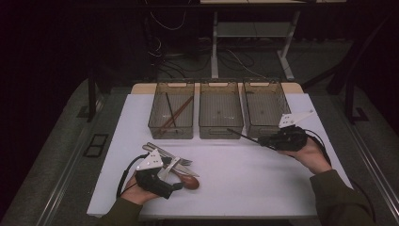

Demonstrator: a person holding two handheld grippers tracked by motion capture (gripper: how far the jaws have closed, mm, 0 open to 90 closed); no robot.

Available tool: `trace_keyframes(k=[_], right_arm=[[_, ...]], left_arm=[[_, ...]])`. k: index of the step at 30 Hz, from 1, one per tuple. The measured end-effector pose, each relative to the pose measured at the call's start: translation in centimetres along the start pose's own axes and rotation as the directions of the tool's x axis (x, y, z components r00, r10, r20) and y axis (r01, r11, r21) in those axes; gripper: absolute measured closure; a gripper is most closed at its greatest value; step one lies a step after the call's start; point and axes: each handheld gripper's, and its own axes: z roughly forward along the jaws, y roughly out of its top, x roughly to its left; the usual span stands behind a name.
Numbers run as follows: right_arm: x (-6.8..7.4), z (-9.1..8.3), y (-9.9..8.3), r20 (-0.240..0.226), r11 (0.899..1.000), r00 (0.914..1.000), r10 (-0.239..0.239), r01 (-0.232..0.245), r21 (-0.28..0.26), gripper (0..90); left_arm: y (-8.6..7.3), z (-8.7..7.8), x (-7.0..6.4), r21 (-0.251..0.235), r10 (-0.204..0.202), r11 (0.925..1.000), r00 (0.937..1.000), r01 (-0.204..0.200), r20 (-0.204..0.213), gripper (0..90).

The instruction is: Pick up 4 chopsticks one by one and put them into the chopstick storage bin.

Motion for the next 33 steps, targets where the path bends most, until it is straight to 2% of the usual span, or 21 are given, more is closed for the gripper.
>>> trace_keyframes(k=[8,20,33], right_arm=[[0.6,1.0,2.0,0.008,1.0,1.0,0.002,-0.002,-0.004,85.5],[1.1,3.3,5.2,0.009,1.0,1.0,0.005,-0.004,-0.015,85.5],[1.4,5.9,9.1,0.026,1.0,0.9996,0.004,-0.004,0.003,85.5]], left_arm=[[0.0,0.0,0.0,0.002,-0.002,1.0,1.0,0.002,0.001,0.0],[0.0,-0.1,0.0,-0.007,-0.003,1.0,1.0,0.003,0.002,0.0],[0.1,0.0,-0.1,-0.018,-0.008,0.9998,0.9999,0.008,0.007,0.0]])
